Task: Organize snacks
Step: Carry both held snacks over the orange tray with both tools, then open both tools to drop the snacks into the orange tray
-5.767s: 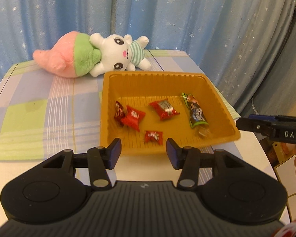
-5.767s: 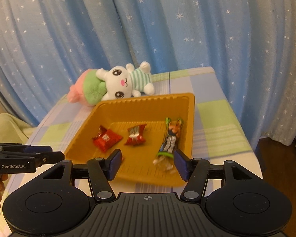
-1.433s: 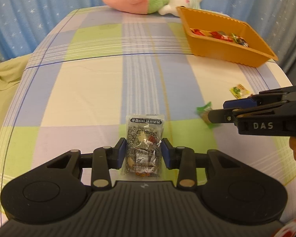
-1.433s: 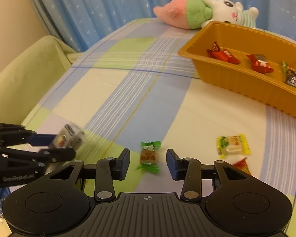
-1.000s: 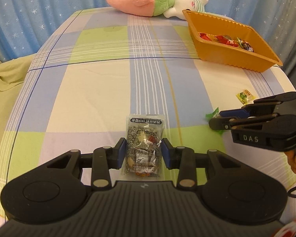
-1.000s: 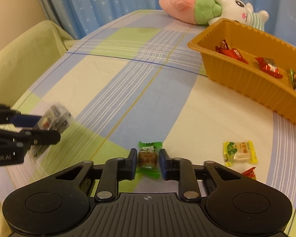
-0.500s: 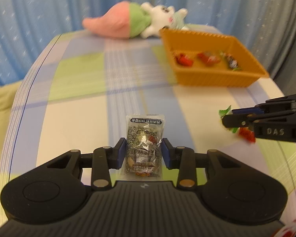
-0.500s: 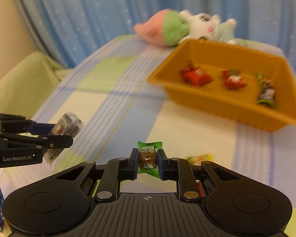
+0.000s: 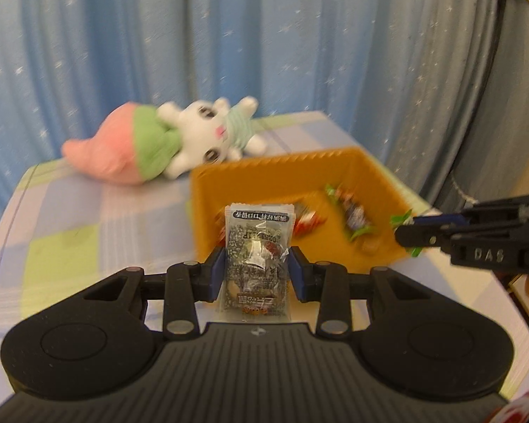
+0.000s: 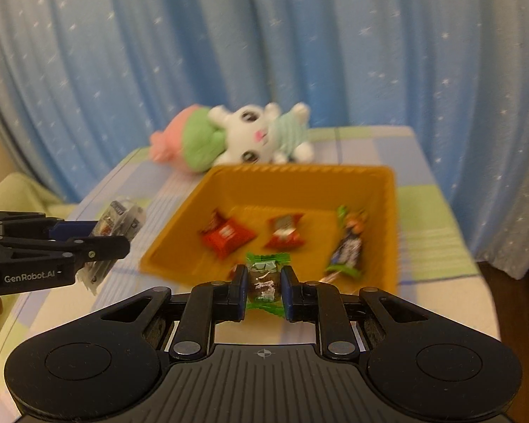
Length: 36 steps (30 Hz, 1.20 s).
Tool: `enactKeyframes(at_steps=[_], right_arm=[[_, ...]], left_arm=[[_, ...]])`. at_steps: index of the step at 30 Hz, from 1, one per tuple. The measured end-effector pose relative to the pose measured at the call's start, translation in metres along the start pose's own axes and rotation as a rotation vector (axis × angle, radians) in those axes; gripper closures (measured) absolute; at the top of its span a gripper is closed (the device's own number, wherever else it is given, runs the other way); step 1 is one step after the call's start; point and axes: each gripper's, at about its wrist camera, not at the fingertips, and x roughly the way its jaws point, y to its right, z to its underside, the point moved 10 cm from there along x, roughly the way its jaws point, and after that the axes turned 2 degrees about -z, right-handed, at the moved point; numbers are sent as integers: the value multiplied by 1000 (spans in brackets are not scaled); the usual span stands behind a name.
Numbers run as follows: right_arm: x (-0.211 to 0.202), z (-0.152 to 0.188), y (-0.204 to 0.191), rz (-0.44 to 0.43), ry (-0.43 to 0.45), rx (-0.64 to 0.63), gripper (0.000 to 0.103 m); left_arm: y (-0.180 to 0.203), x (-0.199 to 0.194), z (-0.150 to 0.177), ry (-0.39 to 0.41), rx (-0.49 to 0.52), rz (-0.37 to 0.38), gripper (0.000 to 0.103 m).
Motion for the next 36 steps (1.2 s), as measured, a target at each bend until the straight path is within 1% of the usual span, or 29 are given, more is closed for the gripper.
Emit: enactKeyframes(at_steps=[2, 6, 9, 12, 20, 26, 36], right_arm=[[0, -8, 10, 11, 12, 9, 83], [4, -17, 30, 32, 22, 32, 83], [11, -21, 42, 43, 21, 51, 83], [18, -22, 53, 51, 15, 71, 83], [40, -22, 66, 49, -13, 86, 83], [58, -21, 71, 44, -37, 95, 83], [75, -24, 76, 43, -51, 120, 83]], left_arm=[[12, 9, -12, 10, 7, 19, 68], [32, 33, -31, 2, 9, 52, 68], [41, 50, -38, -11, 4, 52, 68], [44, 67, -40, -35, -27, 47, 68], [30, 108, -33, -113, -109, -6, 68], [19, 131, -30, -147, -119, -44, 68], [10, 159, -22, -200, -115, -67, 68]])
